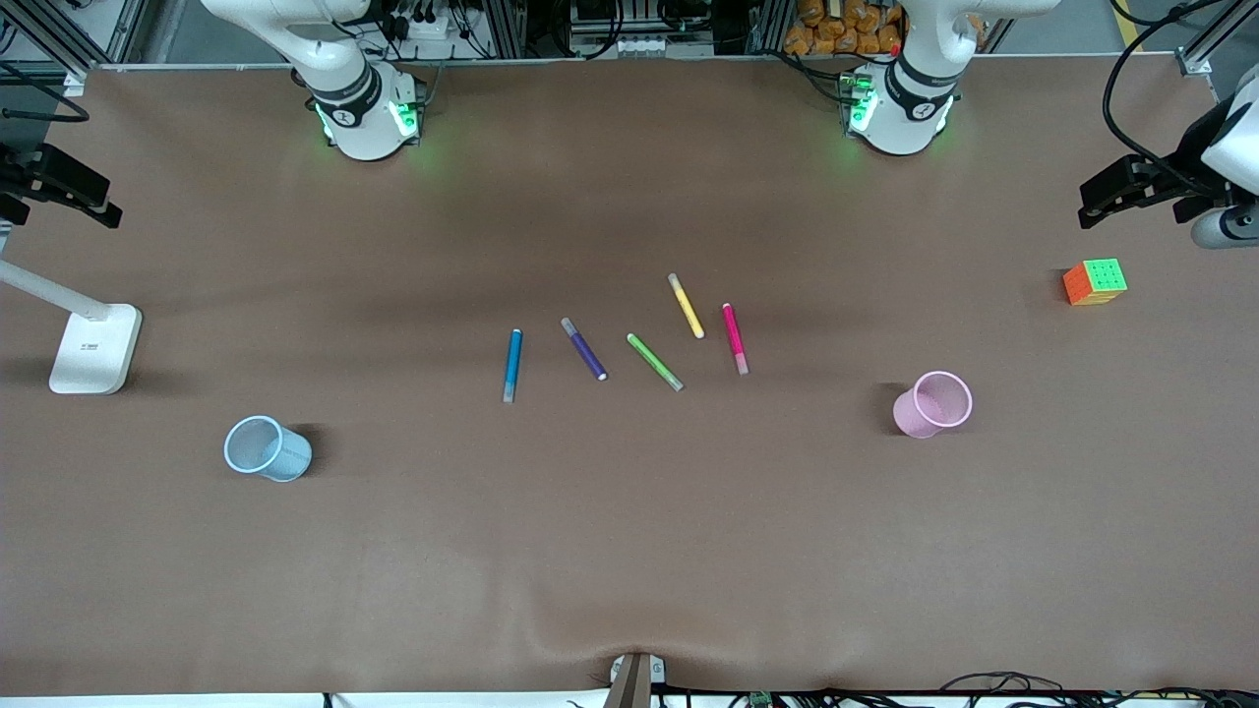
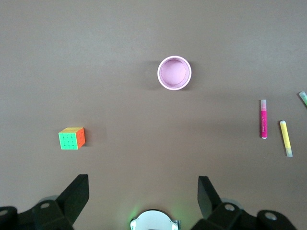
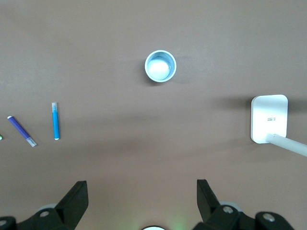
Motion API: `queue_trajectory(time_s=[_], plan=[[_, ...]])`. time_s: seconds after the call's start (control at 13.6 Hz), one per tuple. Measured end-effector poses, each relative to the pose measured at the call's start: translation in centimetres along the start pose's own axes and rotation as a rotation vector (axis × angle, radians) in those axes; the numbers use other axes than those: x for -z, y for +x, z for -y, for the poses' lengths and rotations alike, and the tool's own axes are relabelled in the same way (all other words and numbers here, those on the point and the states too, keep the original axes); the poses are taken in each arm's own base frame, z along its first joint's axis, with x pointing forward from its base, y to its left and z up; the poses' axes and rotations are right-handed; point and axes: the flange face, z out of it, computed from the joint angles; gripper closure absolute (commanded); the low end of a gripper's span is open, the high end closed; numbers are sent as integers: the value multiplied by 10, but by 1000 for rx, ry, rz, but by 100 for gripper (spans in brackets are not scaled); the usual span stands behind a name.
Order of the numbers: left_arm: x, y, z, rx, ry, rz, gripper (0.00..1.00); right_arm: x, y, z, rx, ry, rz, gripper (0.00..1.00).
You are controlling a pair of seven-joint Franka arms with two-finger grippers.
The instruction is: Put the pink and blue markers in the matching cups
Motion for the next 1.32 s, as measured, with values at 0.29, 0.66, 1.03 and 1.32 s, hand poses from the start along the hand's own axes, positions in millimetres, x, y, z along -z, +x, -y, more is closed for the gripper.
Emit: queue_trajectory(time_s=[0.29,0.66,1.03,1.32], plan=[[-1,0,4,8,1,3,0,0,0,-1,-2,0,0,0],[-22,11,-2,-3,7,49,0,1,0,-2,-5,-1,-2,0],[-94,45,-70,3,-48,175,0,8,-2,-47,-91,30,-24,0],[-150,69,-116,27,-61,220,0,8,-3,-53,-97,43,-25,0]])
